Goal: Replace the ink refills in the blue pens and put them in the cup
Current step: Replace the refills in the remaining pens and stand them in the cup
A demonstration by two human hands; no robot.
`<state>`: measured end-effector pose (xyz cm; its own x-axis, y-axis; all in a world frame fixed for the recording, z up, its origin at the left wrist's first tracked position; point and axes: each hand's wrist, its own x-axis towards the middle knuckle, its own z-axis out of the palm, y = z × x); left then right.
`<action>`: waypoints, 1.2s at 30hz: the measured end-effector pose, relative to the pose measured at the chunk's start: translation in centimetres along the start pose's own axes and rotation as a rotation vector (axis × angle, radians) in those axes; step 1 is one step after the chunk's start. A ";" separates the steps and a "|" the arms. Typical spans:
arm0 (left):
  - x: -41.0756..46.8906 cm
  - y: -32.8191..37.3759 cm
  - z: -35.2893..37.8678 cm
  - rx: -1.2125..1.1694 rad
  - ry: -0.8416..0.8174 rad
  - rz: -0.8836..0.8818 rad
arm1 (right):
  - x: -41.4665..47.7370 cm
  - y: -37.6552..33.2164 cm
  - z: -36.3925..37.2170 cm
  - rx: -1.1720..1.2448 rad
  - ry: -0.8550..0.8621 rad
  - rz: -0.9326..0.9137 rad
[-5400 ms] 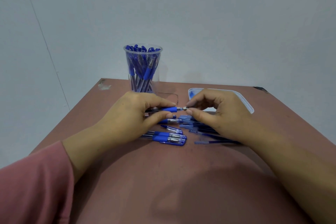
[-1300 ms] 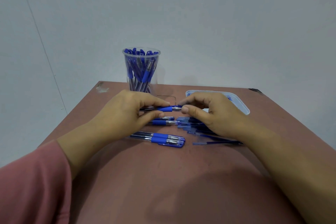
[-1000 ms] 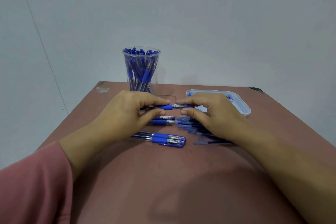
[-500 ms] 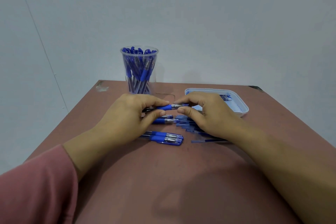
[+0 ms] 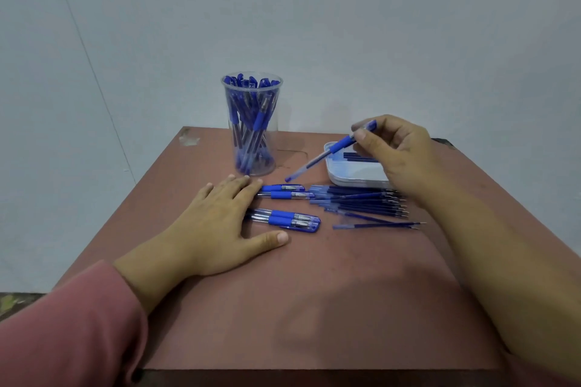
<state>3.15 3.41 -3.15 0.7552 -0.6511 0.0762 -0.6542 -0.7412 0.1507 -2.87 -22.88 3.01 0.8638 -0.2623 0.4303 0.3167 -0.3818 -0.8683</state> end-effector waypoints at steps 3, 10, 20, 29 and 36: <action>0.0 0.2 0.1 0.011 0.008 0.007 | 0.9 -1.4 0.6 0.073 0.086 -0.029; 0.2 -0.1 0.4 0.013 -0.015 0.006 | 5.4 -4.4 2.0 0.242 0.297 -0.156; 0.4 -0.2 0.3 0.021 -0.012 0.023 | 9.9 -4.7 4.7 0.331 0.421 -0.219; 0.5 -0.3 0.3 0.034 -0.017 0.025 | 10.8 -3.1 6.9 -0.019 0.212 -0.354; 0.4 -0.1 0.0 0.033 -0.033 0.019 | 10.9 -3.0 7.7 -0.191 -0.015 -0.362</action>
<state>3.53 3.27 -3.18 0.7409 -0.6701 0.0462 -0.6702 -0.7330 0.1165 8.61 -17.82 8.38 0.7161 -0.0678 0.6947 0.5240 -0.6052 -0.5992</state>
